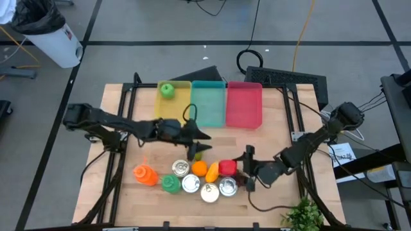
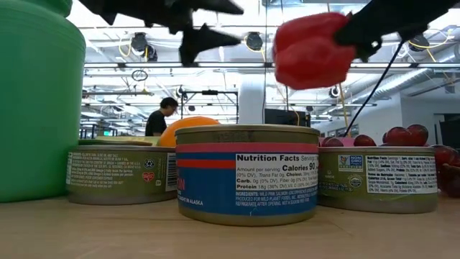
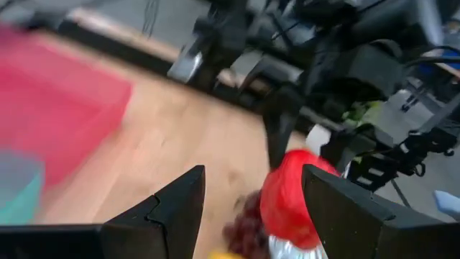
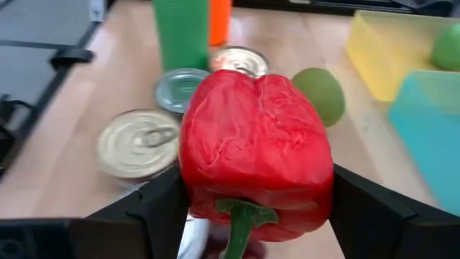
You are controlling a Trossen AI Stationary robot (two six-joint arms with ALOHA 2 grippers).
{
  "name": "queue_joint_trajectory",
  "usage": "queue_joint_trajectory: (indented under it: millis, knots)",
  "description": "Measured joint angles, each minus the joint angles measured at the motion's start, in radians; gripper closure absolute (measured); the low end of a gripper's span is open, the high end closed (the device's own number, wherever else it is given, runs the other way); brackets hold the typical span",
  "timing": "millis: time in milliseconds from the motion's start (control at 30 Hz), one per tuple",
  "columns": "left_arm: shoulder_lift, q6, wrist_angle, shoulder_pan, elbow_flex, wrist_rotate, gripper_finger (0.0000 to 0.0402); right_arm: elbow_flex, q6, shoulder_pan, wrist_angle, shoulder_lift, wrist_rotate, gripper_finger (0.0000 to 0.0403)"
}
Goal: Pick & Place Food Item
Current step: Put the red bell pepper into the yellow bin
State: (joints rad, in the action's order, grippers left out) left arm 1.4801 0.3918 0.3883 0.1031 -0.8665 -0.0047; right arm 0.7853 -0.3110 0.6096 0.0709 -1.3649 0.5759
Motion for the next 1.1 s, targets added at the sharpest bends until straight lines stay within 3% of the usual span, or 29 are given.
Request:
queue_joint_trajectory:
  millis: [333, 500, 800, 1100]
  knots:
    - [0.174, -0.12, 0.203, 0.083, -0.001, -0.058, 0.0163, 0.0, -0.021, 0.032, 0.02, 0.0, 0.056, 0.0131]
    - [0.215, -0.154, 0.216, 0.096, -0.009, -0.162, 0.015, 0.0, -0.013, 0.027, 0.022, 0.0, 0.078, 0.0132]
    - [0.226, -0.178, 0.217, 0.107, -0.008, -0.085, 0.0097, 0.0, -0.008, 0.006, 0.01, 0.0, 0.078, 0.0131]
    - [0.226, -0.212, 0.224, 0.131, -0.008, -0.069, 0.0095, 0.0, -0.017, 0.005, -0.005, 0.0, 0.078, 0.0129]
